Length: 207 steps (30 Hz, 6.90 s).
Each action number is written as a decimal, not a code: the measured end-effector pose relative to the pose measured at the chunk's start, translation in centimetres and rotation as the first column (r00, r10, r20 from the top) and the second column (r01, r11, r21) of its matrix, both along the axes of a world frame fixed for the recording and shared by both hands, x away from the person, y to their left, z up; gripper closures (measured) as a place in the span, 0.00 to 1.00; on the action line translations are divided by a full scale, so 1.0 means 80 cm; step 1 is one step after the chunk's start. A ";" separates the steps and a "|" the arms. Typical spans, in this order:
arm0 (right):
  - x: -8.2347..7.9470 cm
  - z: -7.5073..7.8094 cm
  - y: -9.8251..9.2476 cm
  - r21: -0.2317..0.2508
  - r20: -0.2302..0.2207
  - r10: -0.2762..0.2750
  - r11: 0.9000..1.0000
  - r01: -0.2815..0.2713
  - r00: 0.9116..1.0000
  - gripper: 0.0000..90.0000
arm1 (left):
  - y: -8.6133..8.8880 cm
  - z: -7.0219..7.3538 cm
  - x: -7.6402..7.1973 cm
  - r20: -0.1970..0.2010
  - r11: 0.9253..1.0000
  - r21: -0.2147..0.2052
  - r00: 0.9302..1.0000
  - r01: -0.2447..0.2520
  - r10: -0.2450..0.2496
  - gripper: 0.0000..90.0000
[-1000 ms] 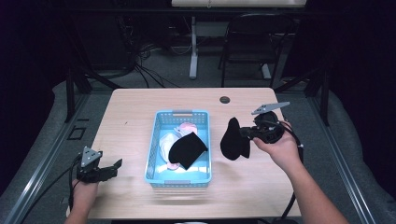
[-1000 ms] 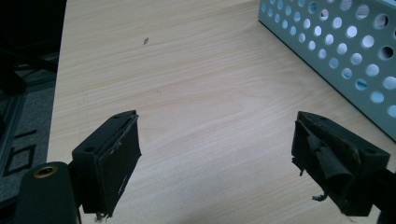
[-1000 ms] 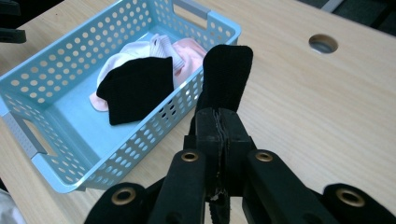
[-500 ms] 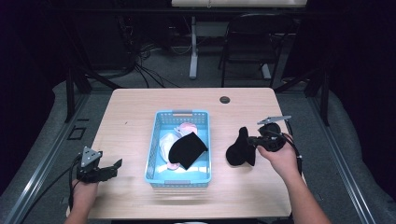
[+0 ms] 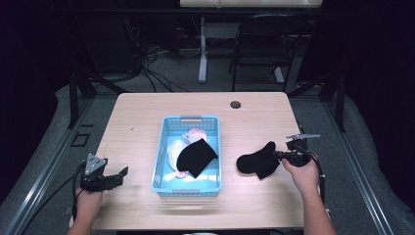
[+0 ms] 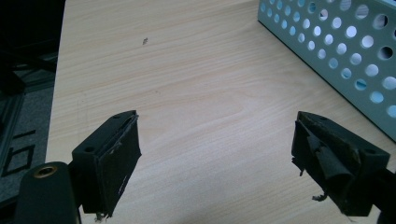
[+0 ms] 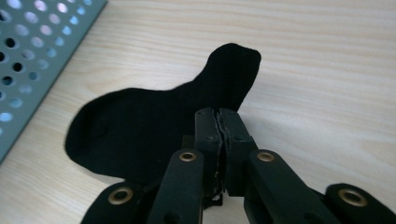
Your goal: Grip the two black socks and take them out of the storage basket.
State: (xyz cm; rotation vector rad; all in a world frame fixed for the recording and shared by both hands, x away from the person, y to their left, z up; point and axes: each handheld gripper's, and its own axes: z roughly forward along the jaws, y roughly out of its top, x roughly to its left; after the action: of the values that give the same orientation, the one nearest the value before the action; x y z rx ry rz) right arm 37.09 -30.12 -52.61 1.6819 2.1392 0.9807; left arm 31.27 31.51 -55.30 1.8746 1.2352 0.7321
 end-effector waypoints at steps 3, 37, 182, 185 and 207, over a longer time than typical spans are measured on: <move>-0.003 -0.006 -0.007 -0.011 0.003 -0.018 1.000 0.018 1.000 0.92 | 0.000 0.000 0.000 0.001 1.000 -0.001 1.000 -0.001 0.001 0.17; -0.011 0.013 0.038 -0.112 0.093 0.107 0.989 -0.097 0.990 0.26 | -0.001 0.000 0.001 0.001 1.000 0.003 1.000 0.004 -0.004 0.17; 0.041 0.178 0.298 -0.170 0.159 0.643 0.765 -0.621 0.749 0.97 | 0.000 0.000 0.001 0.007 1.000 -0.004 1.000 0.006 -0.006 0.17; 0.040 0.180 0.296 -0.171 0.165 0.642 0.766 -0.619 0.749 0.97 | 0.000 0.000 0.001 0.006 1.000 -0.002 1.000 0.006 -0.005 0.17; 0.021 0.202 0.252 -0.166 0.214 0.612 0.791 -0.589 0.762 0.97 | 0.000 0.000 0.001 0.008 1.000 -0.001 1.000 0.005 -0.005 0.17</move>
State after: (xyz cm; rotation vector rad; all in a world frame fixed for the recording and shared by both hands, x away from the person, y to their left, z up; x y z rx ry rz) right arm 38.75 -10.00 -36.47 0.7467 2.5331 1.1548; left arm 31.34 31.50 -55.27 1.8716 1.2259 0.7355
